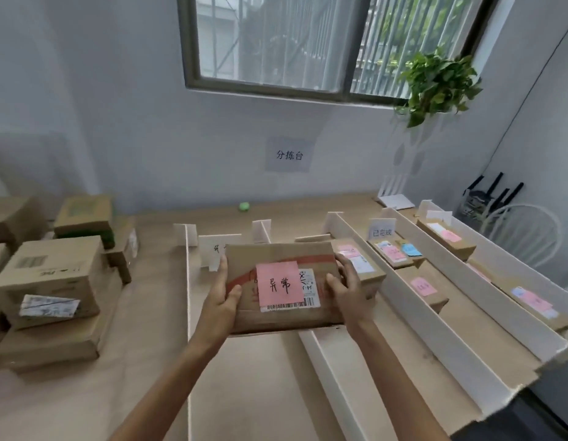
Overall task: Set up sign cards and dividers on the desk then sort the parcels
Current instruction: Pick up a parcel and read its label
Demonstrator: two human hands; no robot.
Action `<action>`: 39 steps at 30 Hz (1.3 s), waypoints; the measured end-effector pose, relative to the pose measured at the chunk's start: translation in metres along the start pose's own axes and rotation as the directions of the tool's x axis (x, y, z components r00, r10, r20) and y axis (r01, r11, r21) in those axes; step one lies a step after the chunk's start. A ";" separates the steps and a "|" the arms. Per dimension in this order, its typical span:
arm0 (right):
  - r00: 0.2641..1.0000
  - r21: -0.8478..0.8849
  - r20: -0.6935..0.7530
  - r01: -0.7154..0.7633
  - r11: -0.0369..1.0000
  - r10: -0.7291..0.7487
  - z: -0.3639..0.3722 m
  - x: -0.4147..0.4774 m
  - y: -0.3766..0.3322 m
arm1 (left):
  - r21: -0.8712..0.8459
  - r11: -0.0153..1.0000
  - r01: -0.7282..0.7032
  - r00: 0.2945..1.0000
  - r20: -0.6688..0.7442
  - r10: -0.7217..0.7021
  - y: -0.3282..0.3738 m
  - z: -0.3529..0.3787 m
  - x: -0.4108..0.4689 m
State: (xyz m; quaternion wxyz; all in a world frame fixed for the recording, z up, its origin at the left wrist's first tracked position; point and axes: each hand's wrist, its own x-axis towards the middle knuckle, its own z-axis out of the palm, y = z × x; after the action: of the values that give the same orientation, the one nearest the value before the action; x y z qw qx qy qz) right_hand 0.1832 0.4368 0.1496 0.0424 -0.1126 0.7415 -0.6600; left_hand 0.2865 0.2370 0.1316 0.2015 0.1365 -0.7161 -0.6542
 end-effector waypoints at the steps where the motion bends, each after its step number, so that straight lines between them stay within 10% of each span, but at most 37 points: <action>1: 0.998 -0.014 0.066 0.000 1.000 0.001 0.007 0.011 0.006 | 0.022 0.999 0.025 0.999 -0.037 -0.024 -0.009 -0.002 0.011; 11: 0.874 -0.300 0.479 0.256 0.919 -0.087 0.067 0.127 0.080 | 0.338 0.932 0.134 0.989 -0.099 -0.106 -0.076 -0.011 0.102; 24: 0.700 -0.449 0.690 0.213 0.868 0.185 0.169 0.279 0.172 | 0.532 0.795 0.292 0.953 -0.093 -0.288 -0.187 -0.028 0.244; 33: 0.616 -0.577 0.726 0.304 0.758 0.305 0.225 0.314 0.270 | 0.906 0.308 0.291 0.821 -0.071 -0.567 -0.283 -0.046 0.292; 37: 0.648 -0.662 0.710 0.480 0.575 0.277 0.232 0.315 0.292 | 0.971 0.111 0.213 0.891 -0.146 -0.430 -0.282 -0.034 0.294; 39: 0.677 -0.679 0.688 0.474 0.560 0.261 0.231 0.310 0.285 | 0.940 0.184 0.288 0.920 -0.218 -0.327 -0.270 -0.029 0.287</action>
State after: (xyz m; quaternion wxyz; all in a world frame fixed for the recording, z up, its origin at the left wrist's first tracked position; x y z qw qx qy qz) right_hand -0.1007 0.1731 -0.1340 0.2302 -0.4200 0.8673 -0.1355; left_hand 0.0287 0.0511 -0.1029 -0.0701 0.3597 -0.9238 -0.1110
